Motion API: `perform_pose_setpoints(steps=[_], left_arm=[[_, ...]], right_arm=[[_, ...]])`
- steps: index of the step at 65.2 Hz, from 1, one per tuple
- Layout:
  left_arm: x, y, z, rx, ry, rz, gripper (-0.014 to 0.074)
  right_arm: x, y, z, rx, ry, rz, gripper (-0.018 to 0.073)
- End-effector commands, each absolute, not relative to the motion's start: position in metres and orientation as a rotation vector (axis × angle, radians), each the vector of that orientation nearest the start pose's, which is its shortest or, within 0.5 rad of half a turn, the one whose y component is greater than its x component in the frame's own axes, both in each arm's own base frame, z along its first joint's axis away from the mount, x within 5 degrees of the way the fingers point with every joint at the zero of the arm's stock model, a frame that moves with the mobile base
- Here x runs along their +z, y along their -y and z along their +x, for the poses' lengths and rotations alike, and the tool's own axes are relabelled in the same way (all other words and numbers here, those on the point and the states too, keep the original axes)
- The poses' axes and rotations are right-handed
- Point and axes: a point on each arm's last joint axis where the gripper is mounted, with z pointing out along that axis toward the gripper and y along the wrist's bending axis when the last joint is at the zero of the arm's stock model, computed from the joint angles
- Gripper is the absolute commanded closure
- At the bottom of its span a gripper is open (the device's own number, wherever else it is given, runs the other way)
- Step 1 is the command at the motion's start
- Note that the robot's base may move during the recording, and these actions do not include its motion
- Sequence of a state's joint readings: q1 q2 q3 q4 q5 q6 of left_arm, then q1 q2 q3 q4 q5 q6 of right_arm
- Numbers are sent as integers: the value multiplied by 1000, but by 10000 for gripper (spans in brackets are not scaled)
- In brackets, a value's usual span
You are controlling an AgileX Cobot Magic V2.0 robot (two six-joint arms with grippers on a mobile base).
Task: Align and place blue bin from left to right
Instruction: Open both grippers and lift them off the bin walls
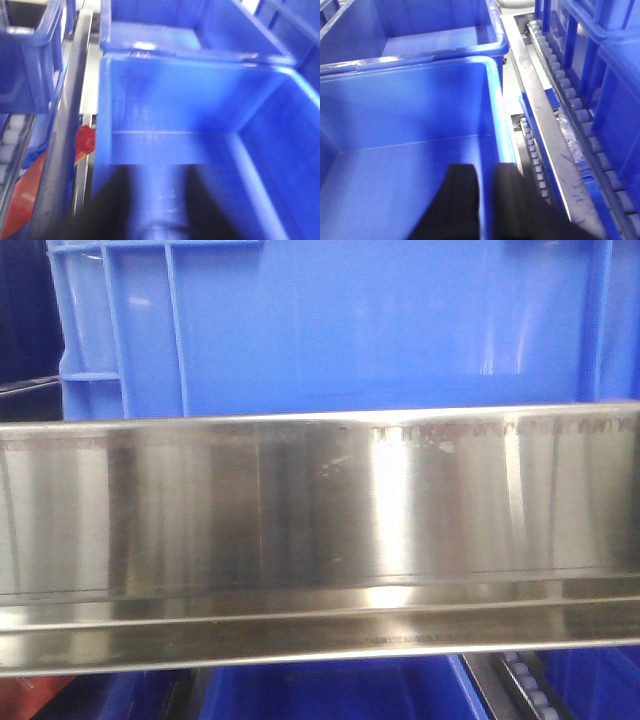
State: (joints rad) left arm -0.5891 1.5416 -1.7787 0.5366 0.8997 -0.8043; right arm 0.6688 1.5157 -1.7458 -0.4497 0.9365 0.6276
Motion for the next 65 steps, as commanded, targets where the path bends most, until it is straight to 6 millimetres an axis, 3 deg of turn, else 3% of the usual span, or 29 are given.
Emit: perform_pose_setpoints(steps=[1,11,28,44,65], left_arm=[[474,156,292,-244,-2021,-91,707],[471,158,280,-290,-2072,-44,707],[461,158,251,-436,-1942,75,707],[458,143,211,-604,-1678,199,707],[427,118,159,-637,-1473,355,707]], right_arm=[[472,-171,268,231,-2065,-134,633],[477,-162,256,242,-2044,-149,640],[466,-145,222,351,-1878,-247,640],[446,-129,186,470,-1704,-326,640],[426,-107,145,519,-1508,-420,640]])
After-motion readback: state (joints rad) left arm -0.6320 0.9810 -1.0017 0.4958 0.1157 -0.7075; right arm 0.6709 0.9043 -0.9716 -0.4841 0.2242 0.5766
